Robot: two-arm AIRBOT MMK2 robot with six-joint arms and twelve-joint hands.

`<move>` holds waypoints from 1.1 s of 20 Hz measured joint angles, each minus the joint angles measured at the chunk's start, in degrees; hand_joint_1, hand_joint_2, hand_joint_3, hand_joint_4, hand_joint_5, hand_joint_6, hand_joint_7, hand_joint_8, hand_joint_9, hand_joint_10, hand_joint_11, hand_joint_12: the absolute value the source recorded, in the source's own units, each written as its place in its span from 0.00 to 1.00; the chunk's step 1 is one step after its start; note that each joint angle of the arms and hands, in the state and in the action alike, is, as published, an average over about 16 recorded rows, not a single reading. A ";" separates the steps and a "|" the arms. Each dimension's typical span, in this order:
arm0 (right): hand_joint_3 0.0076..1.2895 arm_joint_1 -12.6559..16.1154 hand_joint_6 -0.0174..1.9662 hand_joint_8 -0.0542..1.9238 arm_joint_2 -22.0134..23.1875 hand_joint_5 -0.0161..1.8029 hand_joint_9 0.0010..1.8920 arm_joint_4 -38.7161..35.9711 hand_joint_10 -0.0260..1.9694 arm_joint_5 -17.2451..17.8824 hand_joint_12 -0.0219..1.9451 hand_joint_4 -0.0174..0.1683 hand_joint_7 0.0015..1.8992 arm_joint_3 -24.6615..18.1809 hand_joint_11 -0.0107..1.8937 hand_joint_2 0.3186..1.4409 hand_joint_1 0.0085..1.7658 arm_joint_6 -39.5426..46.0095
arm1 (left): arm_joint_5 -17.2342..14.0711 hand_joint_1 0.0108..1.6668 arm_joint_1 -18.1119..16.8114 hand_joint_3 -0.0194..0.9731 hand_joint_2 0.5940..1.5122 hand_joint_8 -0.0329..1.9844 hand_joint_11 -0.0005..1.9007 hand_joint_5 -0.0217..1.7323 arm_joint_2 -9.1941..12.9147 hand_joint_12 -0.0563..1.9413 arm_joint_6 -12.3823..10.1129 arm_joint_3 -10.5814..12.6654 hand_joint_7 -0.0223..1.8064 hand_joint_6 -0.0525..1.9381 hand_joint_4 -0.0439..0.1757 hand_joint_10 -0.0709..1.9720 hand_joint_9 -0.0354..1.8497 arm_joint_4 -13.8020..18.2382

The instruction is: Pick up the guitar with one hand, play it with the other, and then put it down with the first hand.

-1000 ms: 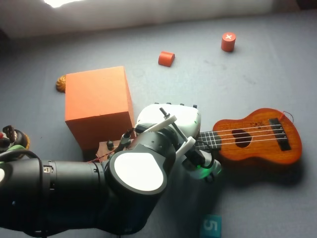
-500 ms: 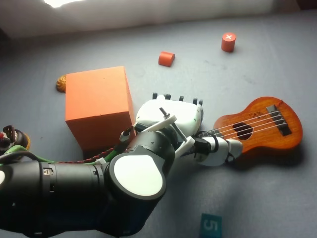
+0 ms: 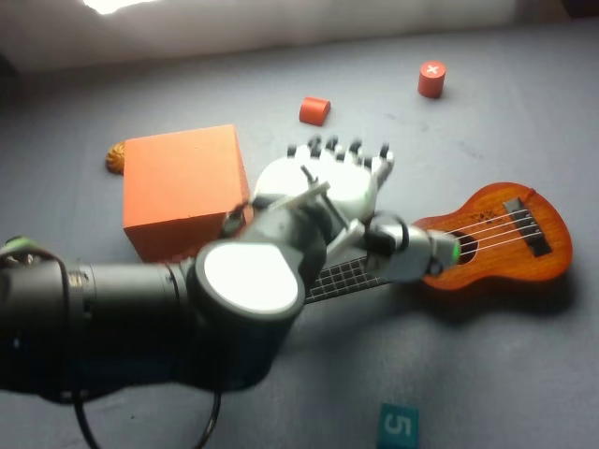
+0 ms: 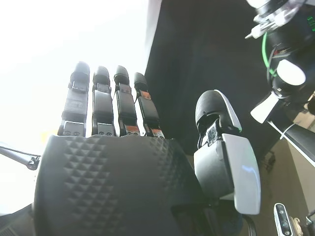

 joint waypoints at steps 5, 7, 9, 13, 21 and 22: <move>0.01 -0.18 0.06 0.04 0.07 0.07 0.03 -0.14 0.08 0.15 0.10 0.08 0.08 -0.10 0.02 0.88 0.06 0.01 | -2.88 0.01 -4.69 0.02 0.47 0.02 0.01 0.05 2.58 0.20 6.62 -0.54 0.07 0.03 0.53 0.05 0.07 -4.27; 0.01 -0.26 0.07 0.04 0.10 0.08 0.03 -0.20 0.11 0.23 0.16 0.09 0.09 -0.14 0.02 0.88 0.06 0.01 | -3.82 0.01 -6.99 0.02 0.48 0.03 0.01 0.09 4.02 0.27 9.92 -1.14 0.10 0.03 0.48 0.08 0.10 -6.97; 0.01 -0.33 0.10 0.05 0.13 0.09 0.05 -0.28 0.17 0.33 0.25 0.09 0.12 -0.18 0.02 0.88 0.07 0.01 | -4.63 0.01 -9.31 0.02 0.49 0.08 0.03 0.14 5.58 0.35 13.32 -1.94 0.15 0.05 0.43 0.16 0.13 -10.21; 0.01 -0.39 0.25 0.21 0.17 0.13 0.09 -0.44 0.37 0.53 0.47 0.09 0.17 -0.23 0.04 0.88 0.08 0.01 | -5.65 0.01 -14.16 0.02 0.53 0.25 0.09 0.26 8.88 0.58 20.41 -3.85 0.27 0.15 0.34 0.36 0.24 -17.19; 0.01 -0.46 0.60 0.61 0.28 0.25 0.21 -0.66 0.81 0.92 0.91 0.09 0.31 -0.29 0.15 0.89 0.14 0.01 | -5.78 0.02 -21.88 0.02 0.67 0.62 0.29 0.47 13.74 0.96 30.30 -6.57 0.49 0.44 0.21 0.79 0.45 -27.58; 0.01 -0.47 0.64 0.66 0.30 0.26 0.23 -0.68 0.85 0.96 0.94 0.09 0.32 -0.30 0.16 0.89 0.15 0.01 | -5.75 0.02 -22.53 0.02 0.68 0.67 0.32 0.48 14.06 0.97 30.97 -6.73 0.50 0.48 0.21 0.83 0.47 -28.26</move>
